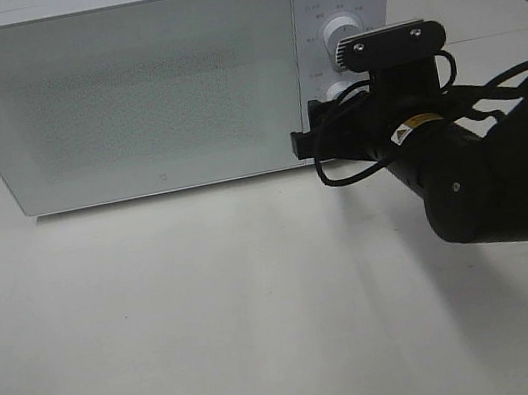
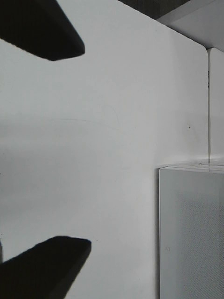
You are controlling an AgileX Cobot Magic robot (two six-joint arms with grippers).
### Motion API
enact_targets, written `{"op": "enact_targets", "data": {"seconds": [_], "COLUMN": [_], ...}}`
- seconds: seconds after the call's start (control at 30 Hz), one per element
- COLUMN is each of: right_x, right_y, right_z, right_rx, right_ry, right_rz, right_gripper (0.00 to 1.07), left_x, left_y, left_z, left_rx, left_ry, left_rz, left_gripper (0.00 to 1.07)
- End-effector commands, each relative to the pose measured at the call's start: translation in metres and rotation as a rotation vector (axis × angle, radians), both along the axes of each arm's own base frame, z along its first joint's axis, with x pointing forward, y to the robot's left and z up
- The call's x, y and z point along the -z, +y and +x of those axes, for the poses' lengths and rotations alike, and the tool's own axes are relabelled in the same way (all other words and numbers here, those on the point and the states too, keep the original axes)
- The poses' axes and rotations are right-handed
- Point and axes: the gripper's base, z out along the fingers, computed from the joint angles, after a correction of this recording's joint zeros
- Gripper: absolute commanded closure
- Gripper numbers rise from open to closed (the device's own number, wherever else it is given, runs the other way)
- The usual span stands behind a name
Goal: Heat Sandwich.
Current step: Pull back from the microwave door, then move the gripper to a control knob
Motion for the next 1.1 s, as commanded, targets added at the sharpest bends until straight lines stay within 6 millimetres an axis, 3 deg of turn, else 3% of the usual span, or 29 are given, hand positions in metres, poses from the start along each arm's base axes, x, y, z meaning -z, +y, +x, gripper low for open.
{"op": "enact_targets", "data": {"seconds": [0.03,0.47,0.87,1.03,1.1], "right_x": [0.001,0.016,0.019,0.019,0.019], "right_y": [0.003,0.008,0.005,0.005,0.005], "right_z": [0.007,0.034,0.035,0.035,0.035], "right_rx": [0.013,0.071,0.079,0.080,0.080], "right_ry": [-0.023,-0.037,-0.031,-0.035,-0.034], "right_rz": [-0.006,-0.001,-0.006,-0.006,-0.005], "right_gripper": [0.31,0.31,0.34,0.48,0.63], "left_x": [0.001,0.001,0.001,0.001,0.001], "left_y": [0.000,0.000,0.000,0.000,0.000], "left_z": [-0.004,-0.004,-0.004,-0.004,-0.004], "left_rx": [0.010,0.010,0.010,0.010,0.010], "left_ry": [-0.029,-0.029,-0.029,-0.029,-0.029], "left_rz": [0.001,0.001,0.001,0.001,0.001], "left_gripper": [0.10,0.10,0.10,0.10,0.10]}}
